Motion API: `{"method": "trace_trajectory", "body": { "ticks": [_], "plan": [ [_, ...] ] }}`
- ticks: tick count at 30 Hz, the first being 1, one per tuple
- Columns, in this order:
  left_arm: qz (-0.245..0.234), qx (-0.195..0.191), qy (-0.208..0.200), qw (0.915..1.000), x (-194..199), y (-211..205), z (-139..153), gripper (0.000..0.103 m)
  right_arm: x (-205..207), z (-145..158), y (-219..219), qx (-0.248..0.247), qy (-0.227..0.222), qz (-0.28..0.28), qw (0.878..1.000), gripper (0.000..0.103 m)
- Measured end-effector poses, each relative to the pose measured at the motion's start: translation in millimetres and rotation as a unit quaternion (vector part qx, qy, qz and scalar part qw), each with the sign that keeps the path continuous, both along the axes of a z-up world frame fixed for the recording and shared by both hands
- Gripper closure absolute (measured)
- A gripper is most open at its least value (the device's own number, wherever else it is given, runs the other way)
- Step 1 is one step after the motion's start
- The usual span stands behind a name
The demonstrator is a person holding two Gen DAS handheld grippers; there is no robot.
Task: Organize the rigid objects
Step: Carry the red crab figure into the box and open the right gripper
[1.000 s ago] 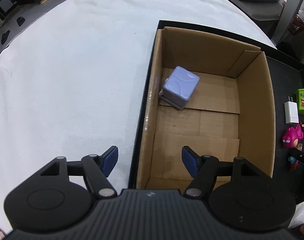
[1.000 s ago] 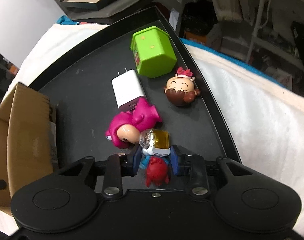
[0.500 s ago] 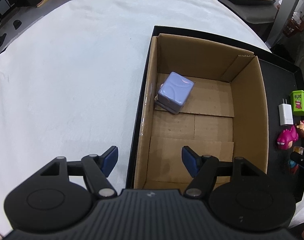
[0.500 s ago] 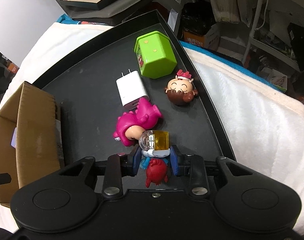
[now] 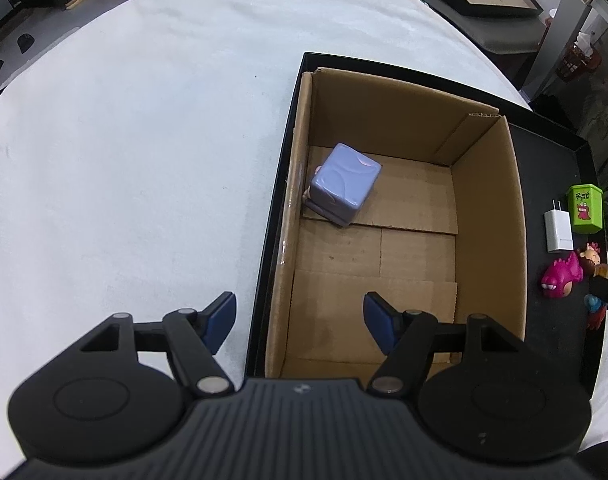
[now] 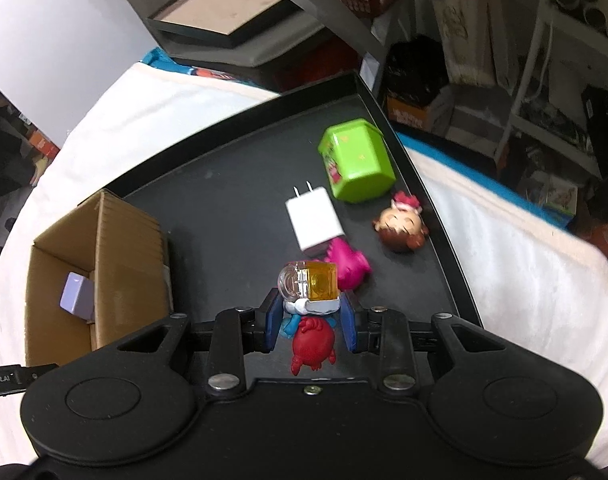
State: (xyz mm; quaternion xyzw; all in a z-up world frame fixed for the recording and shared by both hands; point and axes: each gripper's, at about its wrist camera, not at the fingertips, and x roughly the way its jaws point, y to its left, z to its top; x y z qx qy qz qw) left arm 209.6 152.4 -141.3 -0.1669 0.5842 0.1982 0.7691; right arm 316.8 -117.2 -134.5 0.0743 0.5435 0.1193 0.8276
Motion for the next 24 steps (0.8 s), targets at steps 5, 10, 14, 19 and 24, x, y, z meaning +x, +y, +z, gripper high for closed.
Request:
{"method": "trace_trajectory", "body": {
  "ticks": [5,10,14,19,24],
  "plan": [
    [-0.002,-0.007,-0.005,1.0,-1.5,5.2,0.3,0.034,0.1,8.7,11.9,0.001,-0.005,0.005,1.0,0.073],
    [0.003,-0.013,-0.011,0.9998,-3.6,11.4,-0.3,0.034,0.3,22.5,26.5,0.001,-0.016,0.014,1.0,0.073],
    [0.002,-0.016,-0.017,0.9997,-5.1,13.4,-0.3,0.034,1.1,34.6,40.5,0.002,-0.026,0.025,0.999,0.073],
    [0.002,-0.02,-0.027,0.9994,-5.9,14.6,-1.9,0.035,-0.7,47.7,60.3,0.006,-0.035,0.038,0.999,0.073],
    [0.002,-0.035,-0.041,0.9985,-5.3,17.0,-6.7,0.046,-2.7,58.7,80.6,0.014,-0.042,0.054,0.998,0.073]
  ]
}}
